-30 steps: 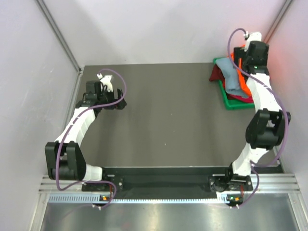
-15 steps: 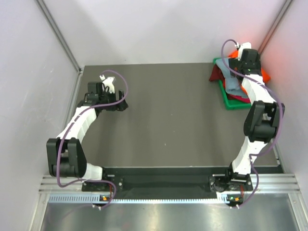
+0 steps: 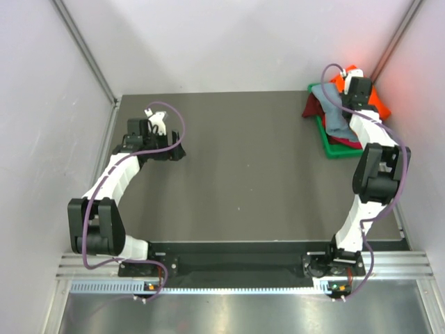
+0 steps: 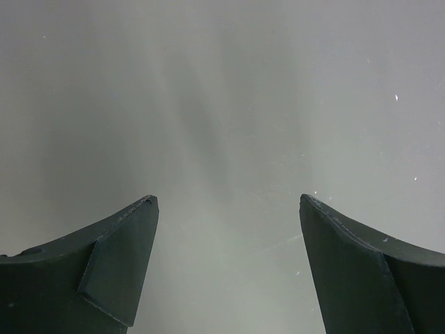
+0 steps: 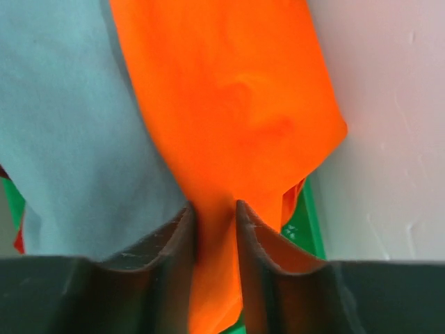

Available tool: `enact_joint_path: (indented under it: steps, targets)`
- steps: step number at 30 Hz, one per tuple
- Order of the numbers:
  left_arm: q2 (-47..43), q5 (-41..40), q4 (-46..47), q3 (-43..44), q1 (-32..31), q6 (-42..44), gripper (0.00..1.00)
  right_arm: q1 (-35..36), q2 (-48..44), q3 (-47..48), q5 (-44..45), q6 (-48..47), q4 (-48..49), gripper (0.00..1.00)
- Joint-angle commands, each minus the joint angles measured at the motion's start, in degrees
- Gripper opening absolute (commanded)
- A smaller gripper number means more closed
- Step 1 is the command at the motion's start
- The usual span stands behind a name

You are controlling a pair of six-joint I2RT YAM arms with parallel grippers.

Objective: Fold and stack the t-shirts
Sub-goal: Grab the tshirt from the pile, then move the tshirt to the center of the board

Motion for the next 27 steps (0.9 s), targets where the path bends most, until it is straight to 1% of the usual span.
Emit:
enact_joint_path:
  steps: [1,2,3,4,6,9,10,11,12,14,15,16,18,19,22,24,25,26,27]
  targets:
    - [-0.39,1.36,1.84,0.06,0.04,-0.29,0.88,-0.82,-3.58,0.47,1.19,1.51,1.68,0.18]
    - [-0.39,1.45,2.10,-0.11,0.04,-0.46,0.88,-0.82,-4.47,0.56,1.28,1.95,1.42,0.11]
    - [-0.56,1.62,2.19,-0.29,0.04,-0.55,0.88,-0.82,-5.26,0.47,1.28,2.39,0.72,0.01]
    - [-0.65,1.62,2.71,-0.38,0.04,-0.82,0.88,-0.73,-6.40,0.65,1.11,2.83,0.19,0.00]
    - [-0.92,1.45,2.98,-0.73,0.04,-1.34,0.87,-0.56,-10.26,1.17,-0.90,5.11,-1.30,0.00]
    - [-1.36,0.22,3.68,-1.08,-0.04,-1.96,0.87,1.46,-16.76,1.79,-4.33,6.17,-3.59,0.00]
    - [-1.36,-1.09,3.77,-0.82,-0.04,-1.79,0.88,3.29,-18.43,2.05,-5.82,6.09,-5.07,0.00]
    - [-1.01,-2.32,1.86,-0.21,-0.04,-0.31,0.92,4.35,-21.58,2.40,-9.58,5.56,-5.87,0.00]
    - [-0.40,-4.51,0.53,2.14,0.04,0.75,0.94,7.06,-23.09,3.19,-11.44,5.30,-7.79,0.00]
    - [1.10,-6.89,-1.06,3.66,0.83,0.24,0.96,10.94,-26.88,5.29,-17.50,5.38,-9.82,0.00]
    - [1.28,-7.25,-0.71,4.27,1.53,-0.46,0.96,14.44,-27.85,6.00,-19.18,5.47,-11.49,0.00]
    - [1.45,-7.52,-0.36,4.45,3.63,-2.29,0.96,16.30,-29.77,6.62,-21.72,5.90,-12.03,0.00]
    - [1.72,-7.87,0.96,4.63,5.13,-4.06,0.96,21.30,-31.10,8.38,-23.23,6.78,-13.25,0.00]
    - [1.72,-7.61,1.31,4.63,5.40,-4.68,0.95,22.46,-31.98,8.82,-24.80,8.53,-13.44,0.00]
    - [1.63,-8.04,1.66,4.63,5.41,-5.21,0.95,23.18,-33.39,8.56,-26.40,13.54,-13.79,0.00]
    - [1.54,-8.57,1.92,4.54,5.49,-5.56,0.98,22.22,-34.00,4.36,-24.57,13.82,-13.70,0.00]
    - [1.28,-9.01,2.27,4.45,5.41,-6.78,0.99,21.42,-34.62,2.16,-22.03,13.56,-13.53,0.04]
    - [1.19,-10.40,2.71,3.93,5.49,-7.49,0.99,20.20,-34.80,-2.56,-20.62,13.56,-12.92,0.15]
    - [1.11,-10.85,3.06,3.84,5.49,-7.93,0.99,17.31,-34.71,-5.04,-19.38,13.38,-12.56,0.32]
